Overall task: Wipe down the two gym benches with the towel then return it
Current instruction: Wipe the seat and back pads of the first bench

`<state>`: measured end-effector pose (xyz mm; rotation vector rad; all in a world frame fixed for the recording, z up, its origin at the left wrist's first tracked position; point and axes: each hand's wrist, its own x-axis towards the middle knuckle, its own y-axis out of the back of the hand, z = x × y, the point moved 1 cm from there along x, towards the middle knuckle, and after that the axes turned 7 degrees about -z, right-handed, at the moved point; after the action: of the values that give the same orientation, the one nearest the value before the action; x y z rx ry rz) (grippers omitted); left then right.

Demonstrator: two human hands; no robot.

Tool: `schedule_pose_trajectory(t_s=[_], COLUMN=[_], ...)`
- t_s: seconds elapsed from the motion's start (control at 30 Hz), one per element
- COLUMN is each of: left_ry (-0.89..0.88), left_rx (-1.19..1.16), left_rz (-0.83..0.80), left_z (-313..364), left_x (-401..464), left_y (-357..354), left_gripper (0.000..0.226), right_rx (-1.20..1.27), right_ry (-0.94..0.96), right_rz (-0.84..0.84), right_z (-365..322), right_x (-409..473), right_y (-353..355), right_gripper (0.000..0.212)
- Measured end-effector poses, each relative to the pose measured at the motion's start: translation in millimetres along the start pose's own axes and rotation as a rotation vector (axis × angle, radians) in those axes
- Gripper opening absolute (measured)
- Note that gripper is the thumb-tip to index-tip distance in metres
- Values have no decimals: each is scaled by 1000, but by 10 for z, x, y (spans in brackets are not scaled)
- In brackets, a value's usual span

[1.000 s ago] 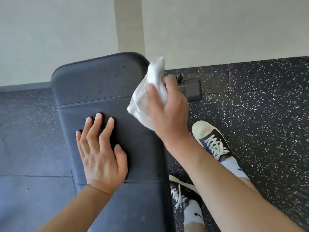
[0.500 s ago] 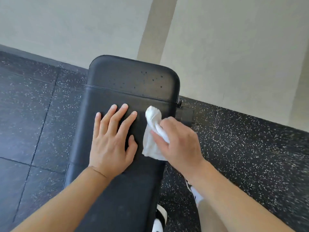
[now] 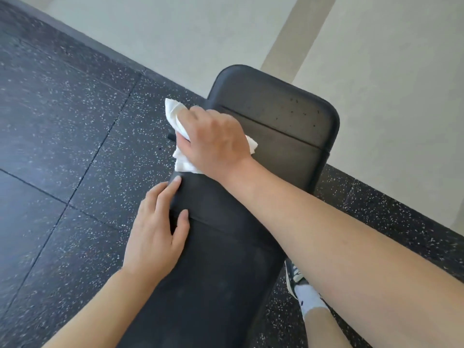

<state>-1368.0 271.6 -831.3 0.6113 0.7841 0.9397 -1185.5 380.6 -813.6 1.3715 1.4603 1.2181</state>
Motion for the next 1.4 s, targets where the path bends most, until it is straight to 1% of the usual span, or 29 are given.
schedule_pose_trajectory(t_s=[0.07, 0.13, 0.17, 0.23, 0.27, 0.33, 0.37, 0.43, 0.5, 0.57, 0.63, 0.73, 0.83, 0.93, 1.03, 1.13, 1.2, 1.27, 1.33, 1.4], left_ry=[46, 19, 13, 18, 23, 24, 23, 23, 31, 41, 47, 56, 73, 43, 51, 106, 133, 195, 271, 345], left_rx=[6, 30, 27, 17, 19, 22, 18, 10, 4, 6, 16, 24, 26, 28, -14, -38, -78, -151, -220, -220], left_rz=[6, 17, 17, 20, 23, 23, 21, 25, 26, 26, 20, 15, 1, -18, -10, 54, 65, 64, 51, 36], left_z=[-32, -16, -11, -18, -20, -13, -10, -15, -25, -24, -17, 11, 35, 64, 145, 349, 507, 609, 684, 729], left_x=[-51, -49, -42, -45, -50, -53, -55, -55, -53, -56, -52, -62, -53, -57, -4, 198, 395, 650, 958, 1255], left_y=[-40, -68, -66, -45, -37, -32, -31, -29, -24, -18, -18, -13, -8, 17, 49, 59, 68, 73, 76, 41], left_gripper=[62, 62, 62, 62, 62, 62, 62, 61, 61, 61, 61, 60, 61, 61, 57, 40, 28, 25, 26, 26], right_rx=[77, 174, 205, 206, 174, 105, 79, 43, 52, 94, 136, 120, 157, 210, 212, 144, 74, 52, 104, 157], right_ry=[-10, 53, 122, 260, 300, 317, 328, 390, 428, 378, 251, 76, 56, 129, 167, 184, 221, 215, 102, 5], right_rz=[39, 103, 91, -2, -44, -90, -111, -119, -59, 18, 48, 45, -18, 45, 70, 29, -25, -22, 66, 137], right_z=[3, 0, -7, 98, 244, 605, 759, 861, 721, 469, 229, 14, -25, 128, 499, 1061, 1346, 1452, 1348, 1108], right_x=[-112, -481, -748, -1346, -1610, -1950, -2017, -1954, -1705, -1289, -787, -109, 185, -80, -758, -1443, -1637, -1533, -1201, -746], right_y=[-7, 46, 88, 177, 226, 323, 365, 385, 309, 195, 94, 13, 11, 87, 227, 378, 466, 482, 459, 381], right_gripper=[21, 25, 25, 16, 12, 13, 16, 16, 16, 15, 10, 18, 21, 17, 14, 19, 23, 26, 28, 24])
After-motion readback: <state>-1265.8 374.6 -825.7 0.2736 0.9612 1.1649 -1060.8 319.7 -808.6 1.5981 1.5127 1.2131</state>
